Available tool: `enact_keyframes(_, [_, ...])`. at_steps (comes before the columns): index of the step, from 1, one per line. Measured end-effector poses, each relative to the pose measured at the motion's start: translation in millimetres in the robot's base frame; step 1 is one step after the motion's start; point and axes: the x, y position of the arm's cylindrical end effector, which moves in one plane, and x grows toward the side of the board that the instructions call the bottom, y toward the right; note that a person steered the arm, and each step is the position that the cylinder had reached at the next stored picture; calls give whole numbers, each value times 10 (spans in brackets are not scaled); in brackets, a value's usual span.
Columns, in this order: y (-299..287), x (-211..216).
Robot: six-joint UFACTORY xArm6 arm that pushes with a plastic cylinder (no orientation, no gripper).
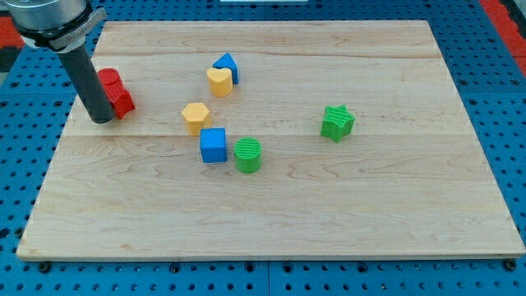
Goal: Move the red star diagonally to the top right of the red circle
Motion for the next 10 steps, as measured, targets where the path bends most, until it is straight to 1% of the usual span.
enact_keyframes(1, [-1,-113])
enact_keyframes(2, [-102,-139])
enact_keyframes(3, [-23,-224])
enact_keyframes(4, [30,-445])
enact_keyframes(5, [344,-602])
enact_keyframes(6, [453,-649])
enact_keyframes(7, [646,-1024])
enact_keyframes(10, [1695,-1421])
